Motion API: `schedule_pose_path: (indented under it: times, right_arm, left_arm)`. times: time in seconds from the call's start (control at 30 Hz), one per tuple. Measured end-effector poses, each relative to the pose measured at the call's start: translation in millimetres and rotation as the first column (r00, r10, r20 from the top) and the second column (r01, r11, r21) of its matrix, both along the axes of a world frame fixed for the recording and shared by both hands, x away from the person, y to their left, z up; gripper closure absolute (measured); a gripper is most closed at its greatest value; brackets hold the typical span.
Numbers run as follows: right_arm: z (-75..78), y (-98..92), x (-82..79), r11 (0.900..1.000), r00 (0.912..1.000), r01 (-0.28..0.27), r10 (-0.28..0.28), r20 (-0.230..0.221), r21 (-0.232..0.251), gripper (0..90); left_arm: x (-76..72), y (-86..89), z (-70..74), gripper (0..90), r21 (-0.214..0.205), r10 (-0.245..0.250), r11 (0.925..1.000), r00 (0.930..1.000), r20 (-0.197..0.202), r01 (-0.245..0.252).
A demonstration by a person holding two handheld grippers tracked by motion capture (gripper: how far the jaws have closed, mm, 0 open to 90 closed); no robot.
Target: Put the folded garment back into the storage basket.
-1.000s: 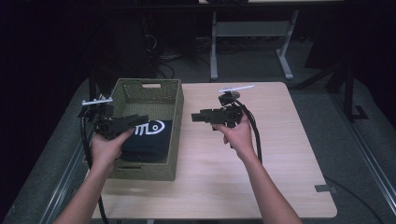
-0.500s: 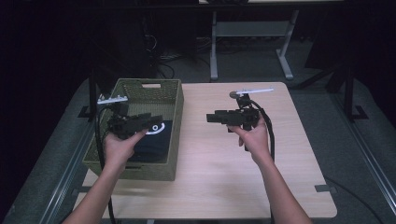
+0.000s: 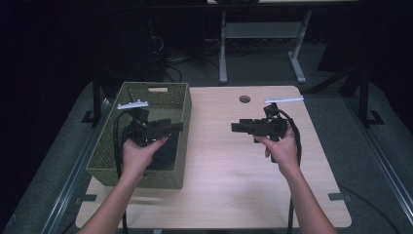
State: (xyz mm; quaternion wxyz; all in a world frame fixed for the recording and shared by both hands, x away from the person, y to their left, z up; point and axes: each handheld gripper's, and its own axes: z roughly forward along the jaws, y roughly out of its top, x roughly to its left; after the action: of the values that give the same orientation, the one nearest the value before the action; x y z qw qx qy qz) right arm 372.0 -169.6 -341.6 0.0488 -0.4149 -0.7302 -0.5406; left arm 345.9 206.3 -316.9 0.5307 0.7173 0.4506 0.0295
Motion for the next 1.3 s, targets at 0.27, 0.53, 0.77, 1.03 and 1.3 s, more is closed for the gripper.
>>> schedule_pose_path:
  times: [0.27,0.53,0.77,1.03,1.3]
  right_arm:
    - [-3.2,-22.7,-5.8,0.9994,0.9994,0.033,-0.033,-0.005,0.007,37.2]
    - [-3.3,-42.0,-13.5,0.9982,0.9981,0.06,-0.06,0.012,-0.006,33.9]
    - [-5.0,-60.8,-23.5,0.9961,0.9961,0.087,-0.087,0.015,-0.017,33.0]
    - [-13.6,-76.5,-31.5,0.9923,0.9925,0.122,-0.122,0.002,-0.018,31.9]
    - [-18.9,-88.5,-39.8,0.9896,0.9898,0.142,-0.142,0.004,-0.021,31.0]
  left_arm:
    - [-1.3,-17.6,-2.1,27.6,0.009,-0.032,0.9994,0.9995,-0.004,0.032]
    - [-6.9,-37.3,-3.9,26.6,0.014,-0.068,0.9976,0.9977,0.002,0.068]
    - [-10.9,-54.0,-5.0,25.4,0.024,-0.11,0.9936,0.9939,0.006,0.11]
    - [-15.8,-67.4,-9.2,23.7,0.029,-0.134,0.9906,0.991,0.007,0.134]
    - [-29.4,-85.4,-14.7,23.7,0.053,-0.181,0.9823,0.9832,0.024,0.18]
